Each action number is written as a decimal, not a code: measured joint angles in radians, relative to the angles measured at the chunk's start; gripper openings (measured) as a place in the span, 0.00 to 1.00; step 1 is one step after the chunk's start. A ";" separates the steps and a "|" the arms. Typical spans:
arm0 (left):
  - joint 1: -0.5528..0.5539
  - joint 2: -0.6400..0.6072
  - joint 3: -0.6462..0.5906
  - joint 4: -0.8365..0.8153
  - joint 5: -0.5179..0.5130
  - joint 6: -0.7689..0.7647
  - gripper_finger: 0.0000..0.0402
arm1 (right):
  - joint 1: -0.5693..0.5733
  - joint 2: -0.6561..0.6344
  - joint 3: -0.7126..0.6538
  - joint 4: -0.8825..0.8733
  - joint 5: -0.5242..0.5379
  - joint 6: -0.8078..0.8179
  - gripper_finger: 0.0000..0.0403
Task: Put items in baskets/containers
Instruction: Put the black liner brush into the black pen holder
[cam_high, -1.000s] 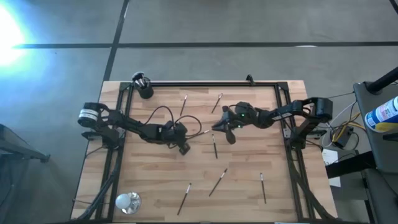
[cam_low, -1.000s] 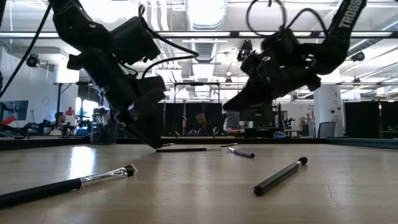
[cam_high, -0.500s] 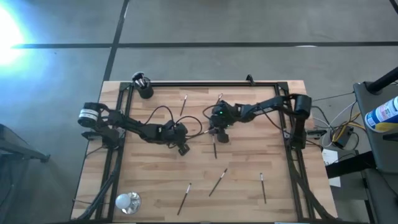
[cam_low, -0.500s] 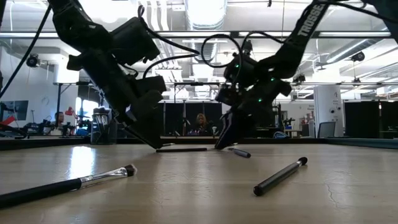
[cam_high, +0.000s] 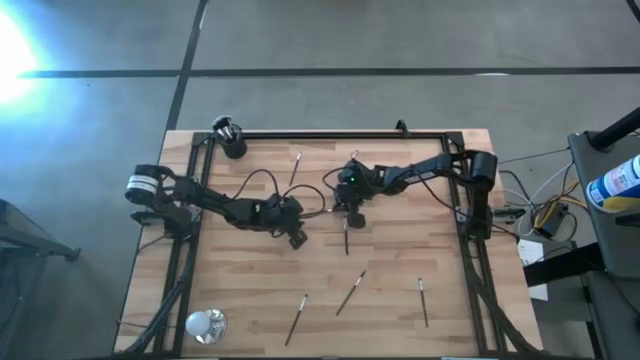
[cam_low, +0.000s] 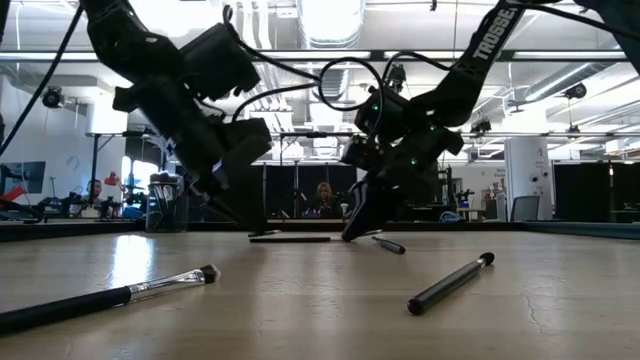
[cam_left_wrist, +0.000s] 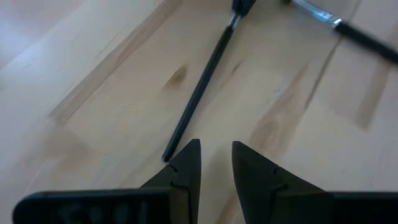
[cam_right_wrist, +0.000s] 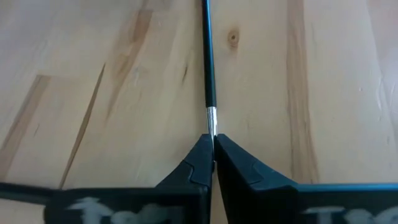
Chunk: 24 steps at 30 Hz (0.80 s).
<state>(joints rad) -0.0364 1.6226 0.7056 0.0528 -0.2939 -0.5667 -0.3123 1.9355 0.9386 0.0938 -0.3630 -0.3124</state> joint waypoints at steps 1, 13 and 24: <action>0.002 0.000 0.008 0.001 0.006 0.001 0.21 | 0.000 -0.006 0.000 -0.009 0.000 -0.002 0.03; 0.010 0.000 0.102 -0.073 0.044 0.043 0.21 | 0.048 -0.085 -0.009 -0.057 -0.001 -0.039 0.02; 0.022 0.000 0.123 -0.083 0.191 0.060 0.21 | 0.099 -0.151 -0.008 -0.063 -0.001 -0.048 0.02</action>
<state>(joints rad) -0.0142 1.6226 0.8286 -0.0303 -0.1026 -0.5066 -0.2132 1.7843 0.9306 0.0313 -0.3641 -0.3603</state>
